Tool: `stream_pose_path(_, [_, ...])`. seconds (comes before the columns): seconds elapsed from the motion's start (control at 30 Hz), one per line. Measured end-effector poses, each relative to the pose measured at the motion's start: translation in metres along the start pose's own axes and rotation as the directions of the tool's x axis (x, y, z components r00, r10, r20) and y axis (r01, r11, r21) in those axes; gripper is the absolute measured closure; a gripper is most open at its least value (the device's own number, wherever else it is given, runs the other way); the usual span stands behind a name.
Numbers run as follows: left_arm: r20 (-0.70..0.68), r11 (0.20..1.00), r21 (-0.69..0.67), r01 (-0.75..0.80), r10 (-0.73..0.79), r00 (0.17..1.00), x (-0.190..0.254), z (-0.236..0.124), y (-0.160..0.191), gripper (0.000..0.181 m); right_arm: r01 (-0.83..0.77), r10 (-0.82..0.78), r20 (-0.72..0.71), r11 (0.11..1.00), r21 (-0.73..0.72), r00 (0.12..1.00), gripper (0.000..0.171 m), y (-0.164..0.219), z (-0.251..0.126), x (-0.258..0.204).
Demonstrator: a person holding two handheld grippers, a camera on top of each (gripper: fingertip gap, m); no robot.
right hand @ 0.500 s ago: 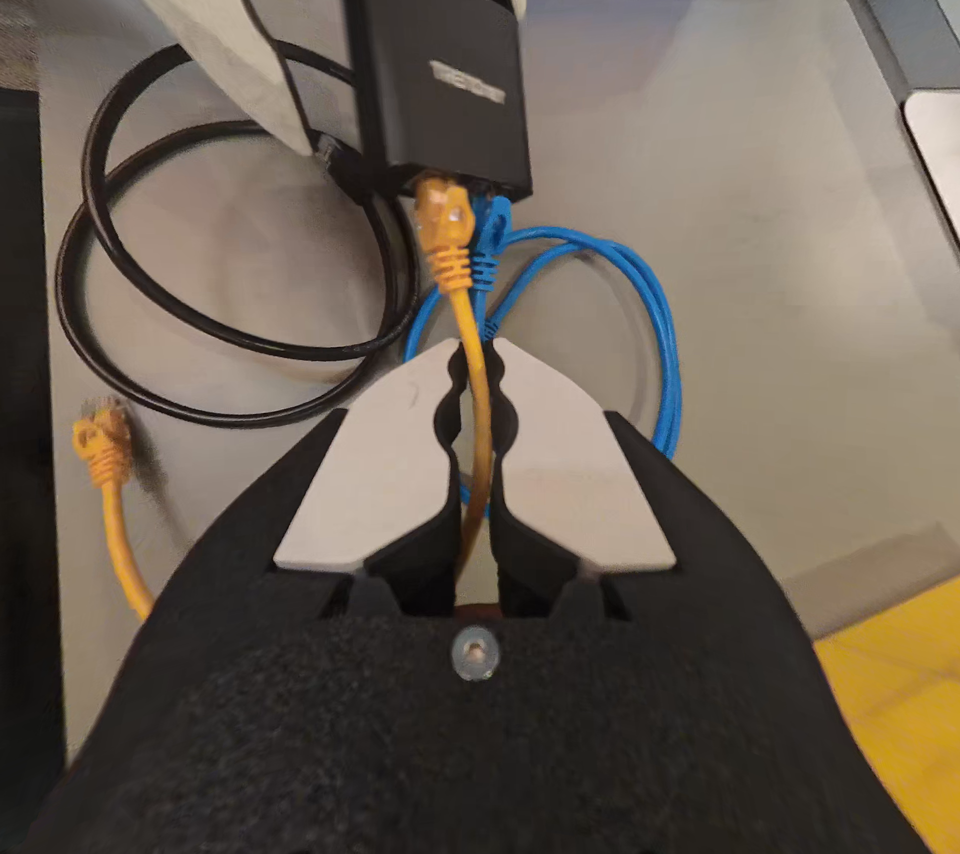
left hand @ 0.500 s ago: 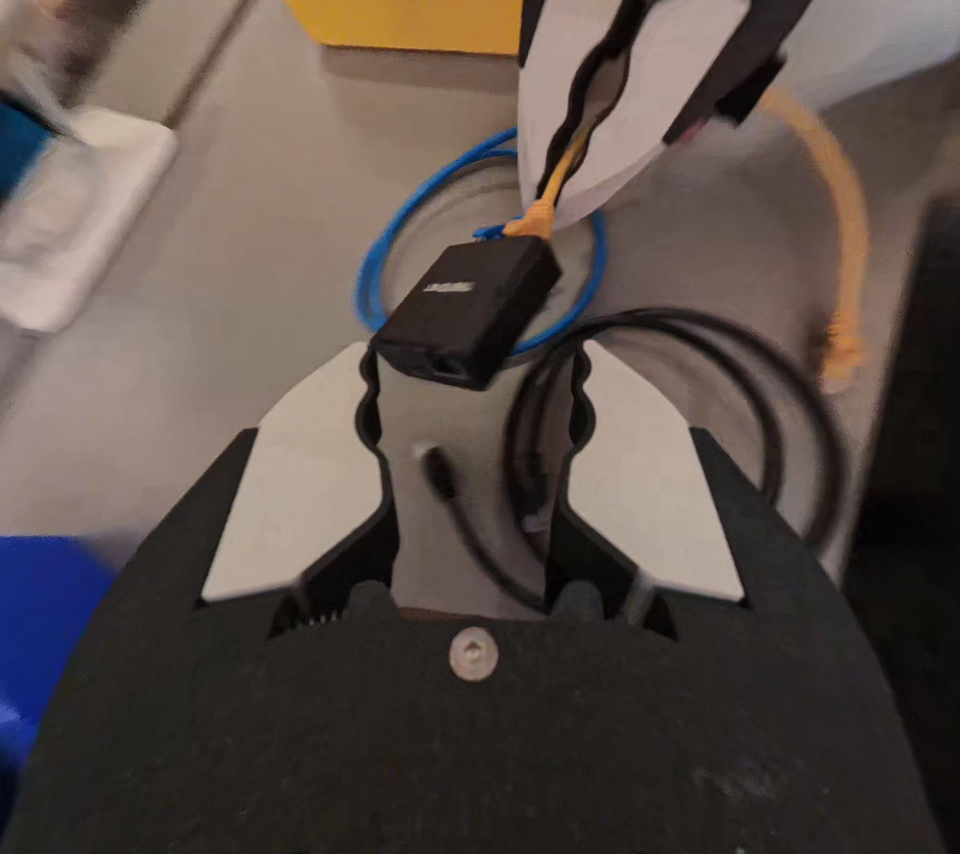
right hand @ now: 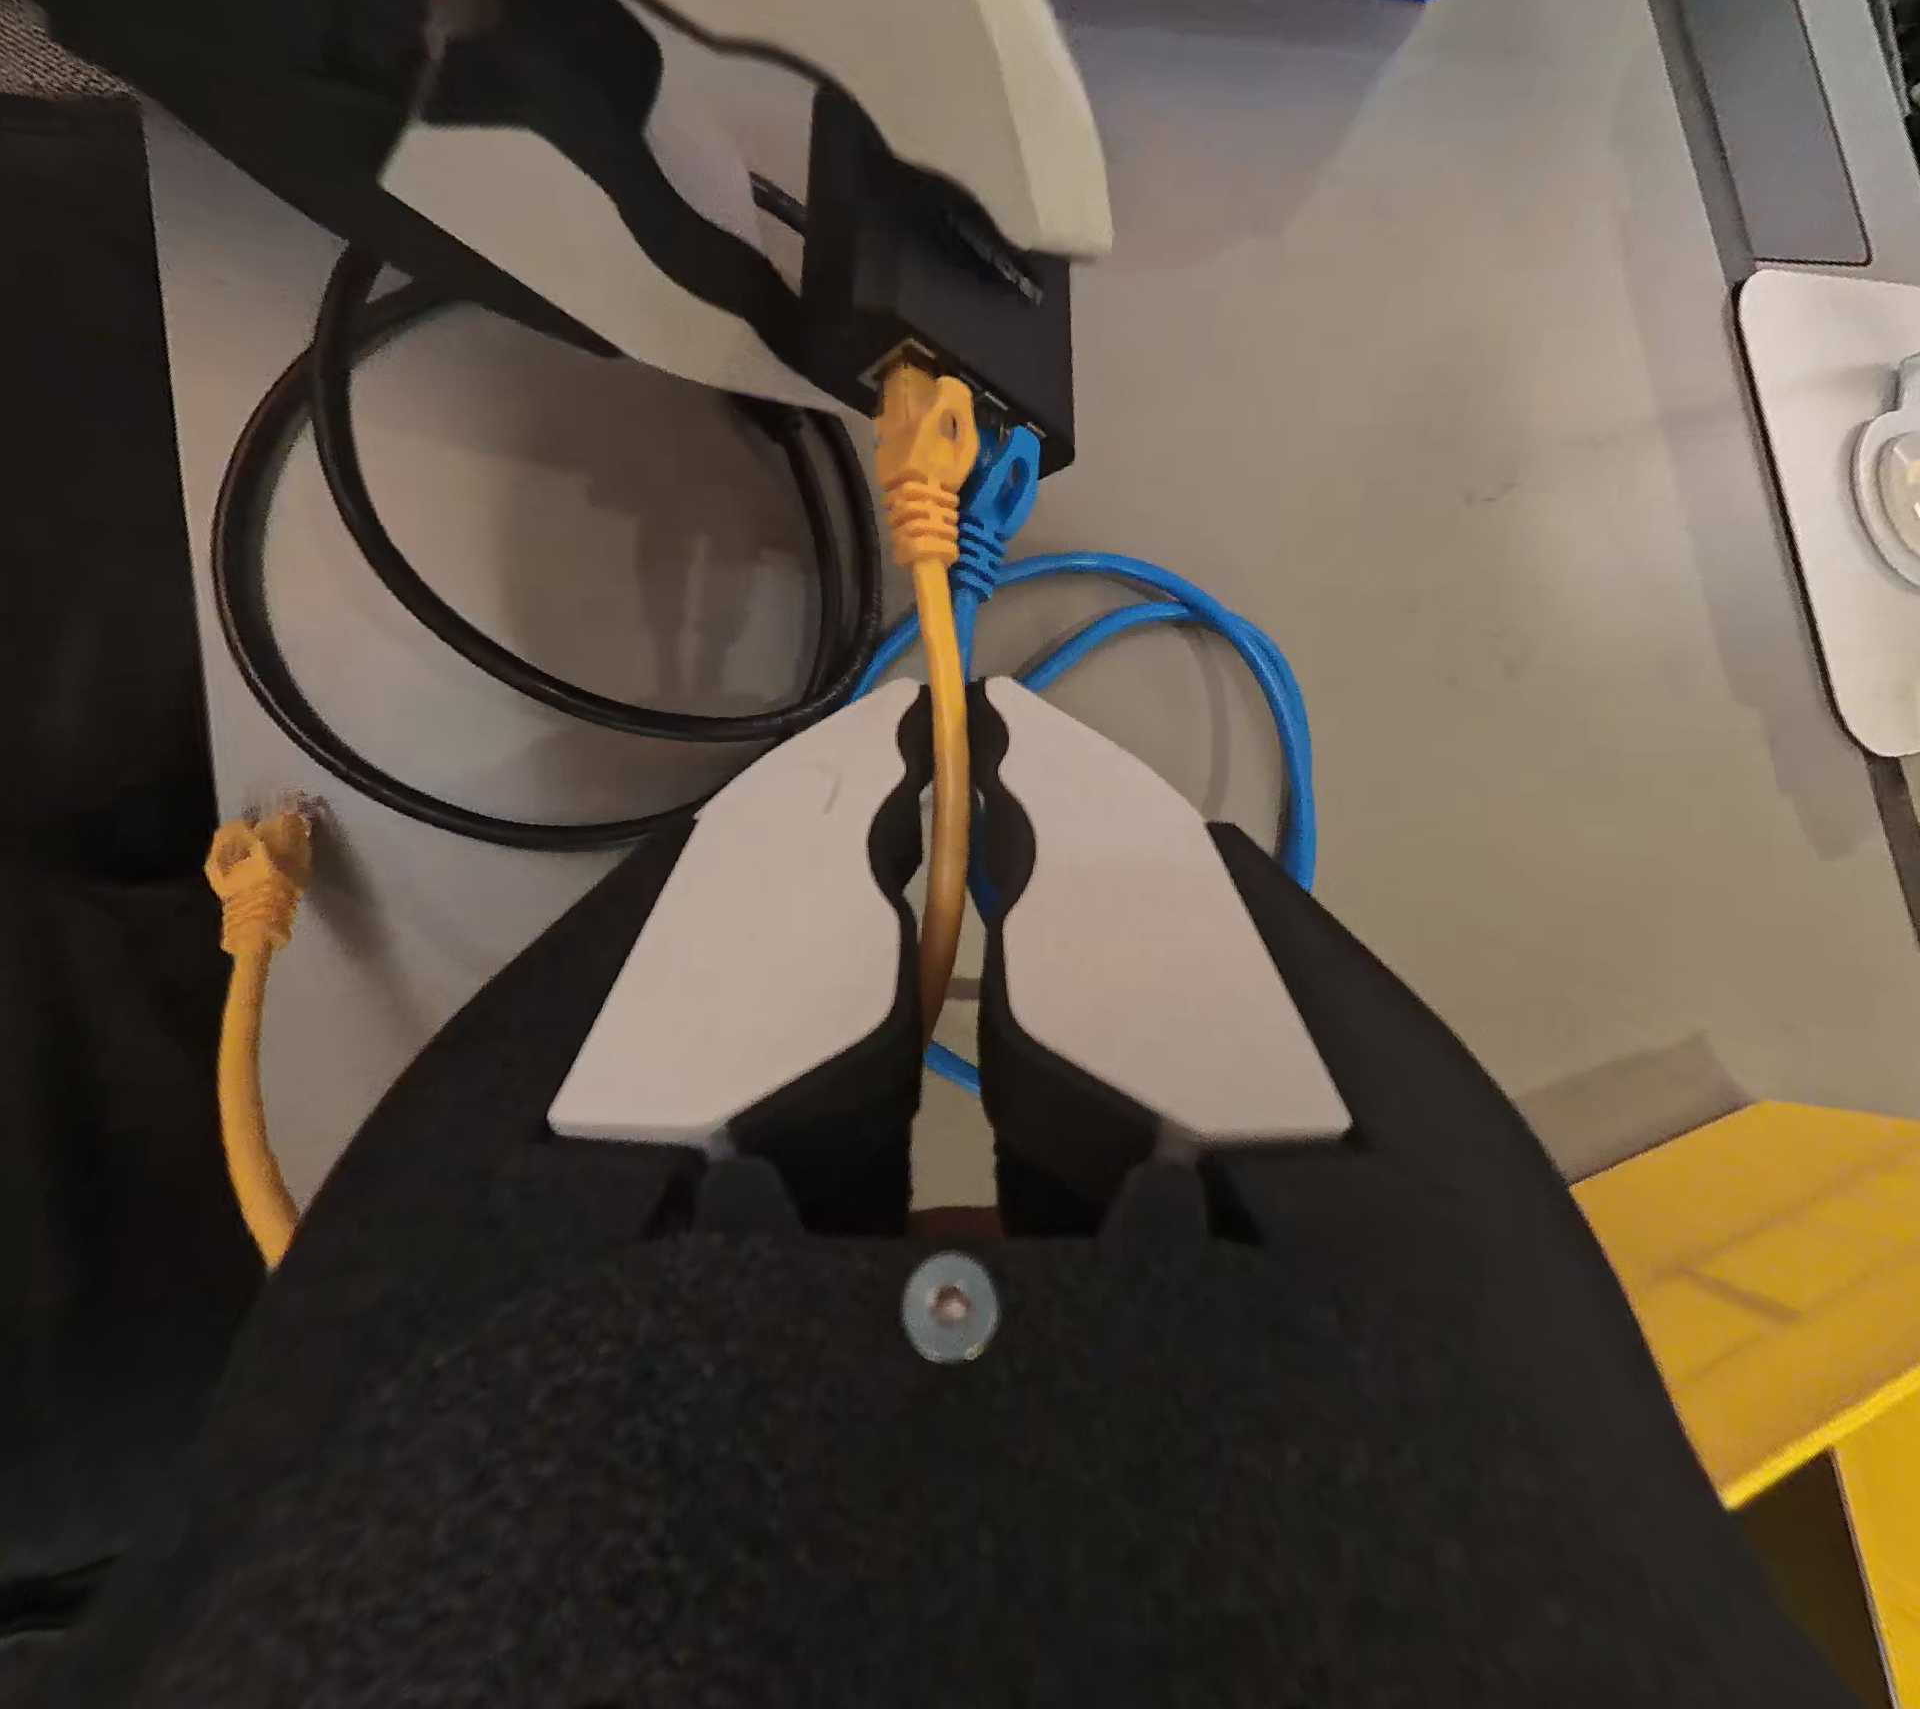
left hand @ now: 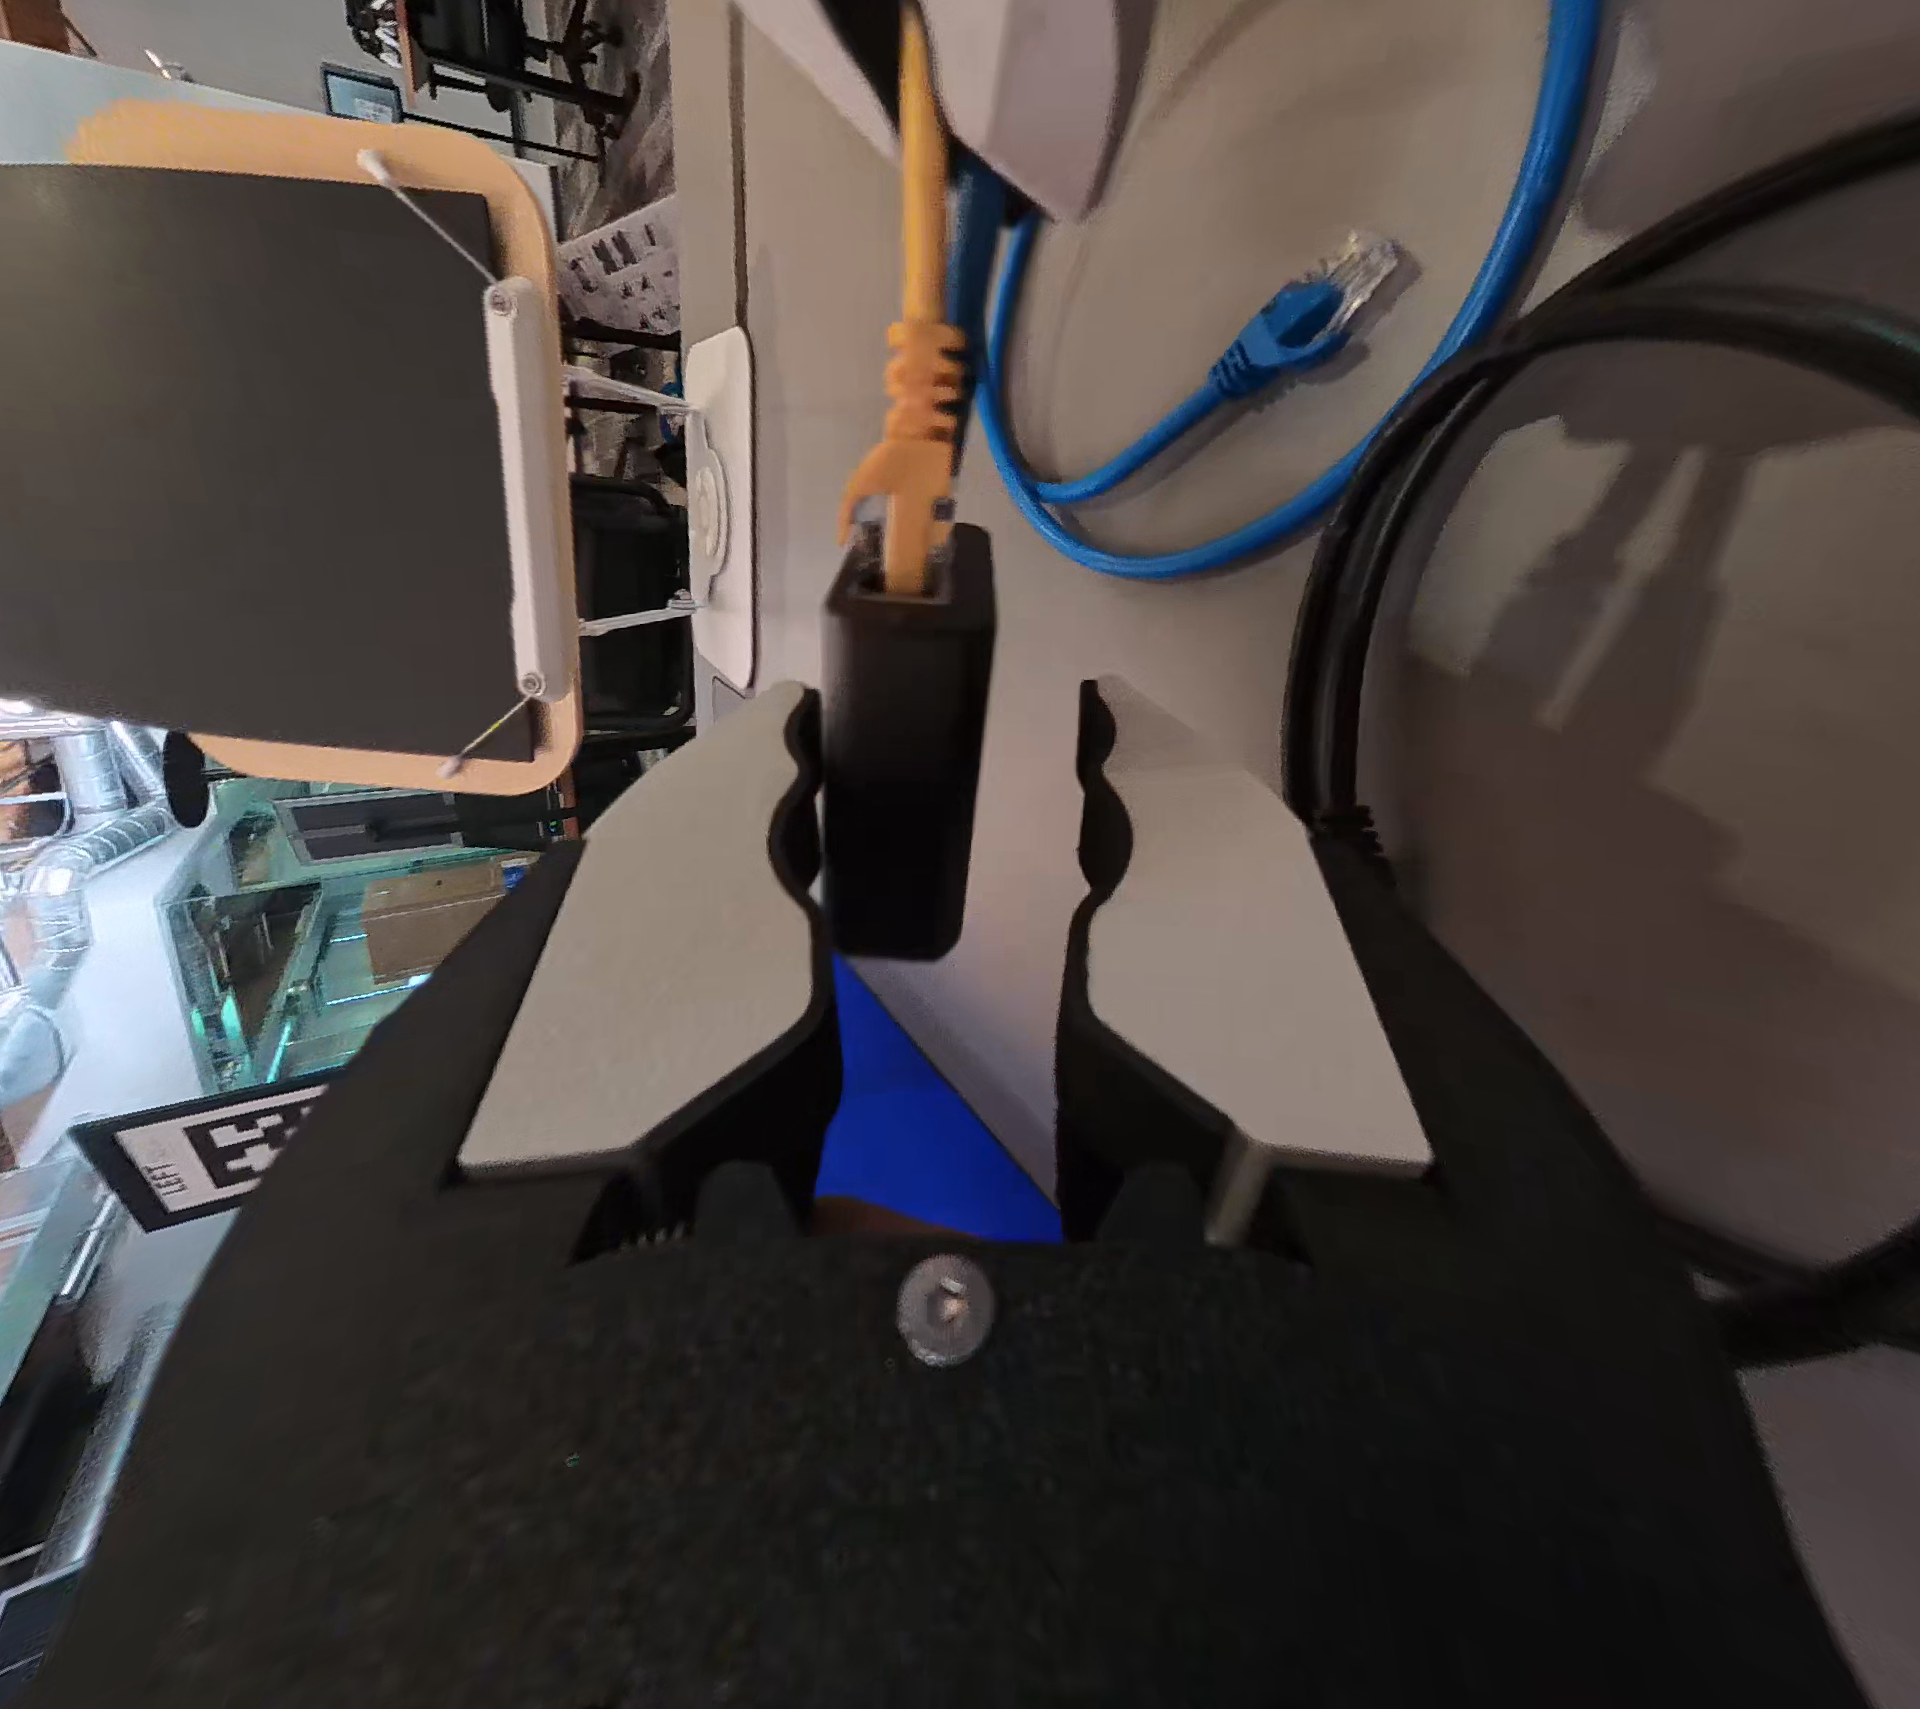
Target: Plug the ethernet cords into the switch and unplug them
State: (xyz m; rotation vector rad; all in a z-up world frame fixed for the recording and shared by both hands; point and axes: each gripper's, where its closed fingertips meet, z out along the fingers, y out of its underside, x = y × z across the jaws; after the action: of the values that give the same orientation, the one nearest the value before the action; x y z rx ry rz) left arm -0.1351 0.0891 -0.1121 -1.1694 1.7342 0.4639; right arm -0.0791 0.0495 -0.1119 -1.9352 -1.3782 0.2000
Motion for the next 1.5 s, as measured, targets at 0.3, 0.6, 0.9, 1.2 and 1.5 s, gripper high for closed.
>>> stream_pose_path(0.3, [0.122, 0.998, 0.019, -0.053, 0.050, 0.991, -0.009, 0.018, -0.001, 0.156, 0.033, -0.033, -0.004, 0.999, -0.015, 0.999, 0.165, -0.006, 0.000, -0.003])
stream_pose_path(0.6, [0.295, 0.981, 0.160, -0.111, 0.060, 0.954, -0.050, 0.062, -0.010, 0.156, -0.024, 0.057, -0.088, 0.939, 0.342, 0.995, 0.146, -0.039, -0.056, 0.031])
stream_pose_path(0.9, [0.282, 0.948, 0.264, -0.177, 0.099, 0.954, -0.050, 0.080, -0.033, 0.156, 0.294, -0.277, -0.283, 0.956, 0.016, 0.918, 0.121, -0.029, -0.018, 0.062])
stream_pose_path(1.2, [0.148, 0.960, 0.271, -0.070, 0.030, 0.988, -0.036, 0.071, -0.017, 0.156, 0.551, -0.530, -0.341, 0.833, -0.042, 0.776, 0.150, -0.033, 0.018, 0.046])
stream_pose_path(1.5, [0.147, 0.959, 0.277, -0.061, 0.021, 0.989, -0.032, 0.072, -0.021, 0.156, 0.548, -0.545, -0.273, 0.834, -0.073, 0.793, 0.157, -0.029, 0.021, 0.043])
